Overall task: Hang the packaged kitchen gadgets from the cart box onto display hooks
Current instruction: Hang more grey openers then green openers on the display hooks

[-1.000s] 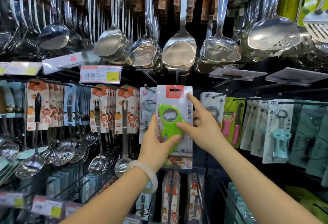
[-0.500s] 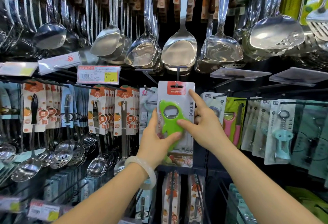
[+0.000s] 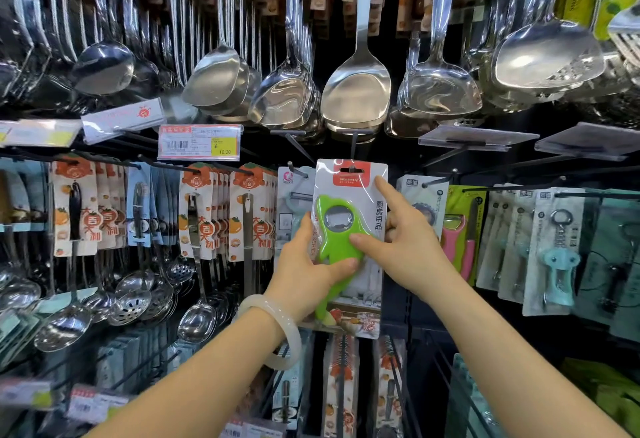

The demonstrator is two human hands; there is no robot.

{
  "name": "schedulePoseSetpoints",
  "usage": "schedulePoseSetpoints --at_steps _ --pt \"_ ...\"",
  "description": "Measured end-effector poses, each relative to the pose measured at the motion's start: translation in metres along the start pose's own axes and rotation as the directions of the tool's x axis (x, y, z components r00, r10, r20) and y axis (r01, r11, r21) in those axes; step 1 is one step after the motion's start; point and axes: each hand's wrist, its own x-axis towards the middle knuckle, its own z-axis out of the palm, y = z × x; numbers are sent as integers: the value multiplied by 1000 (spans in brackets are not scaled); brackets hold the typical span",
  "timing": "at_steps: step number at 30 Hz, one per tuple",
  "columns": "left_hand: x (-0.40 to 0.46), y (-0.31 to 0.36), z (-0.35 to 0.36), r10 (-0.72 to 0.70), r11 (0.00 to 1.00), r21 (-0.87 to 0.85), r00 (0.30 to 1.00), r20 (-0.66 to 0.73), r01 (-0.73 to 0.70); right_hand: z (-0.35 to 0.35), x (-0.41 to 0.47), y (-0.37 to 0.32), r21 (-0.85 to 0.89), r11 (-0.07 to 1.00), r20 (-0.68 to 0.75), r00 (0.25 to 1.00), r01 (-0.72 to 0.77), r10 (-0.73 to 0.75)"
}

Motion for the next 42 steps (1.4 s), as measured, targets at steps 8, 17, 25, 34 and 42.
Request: schedulePoseSetpoints --at_steps 8,17,25,34,42 --pt "-1 10 -3 -40 998 46 999 -2 40 4 -1 0 19 1000 -7 1000 -23 23" --pt "1 20 0 -12 999 48 1000 -15 13 -6 4 -7 94 995 -6 999 -44 45" --pt "-7 22 -2 -65 998 -14 998 -3 65 -4 -1 -12 120 990 -4 998 -69 70" --pt "8 -7 1 -18 999 39 1000 -22 19 9 7 7 29 991 30 991 -134 133" --pt "53 -48 19 -71 996 52 994 -84 76 6 43 29 -213 958 18 980 -190 199"
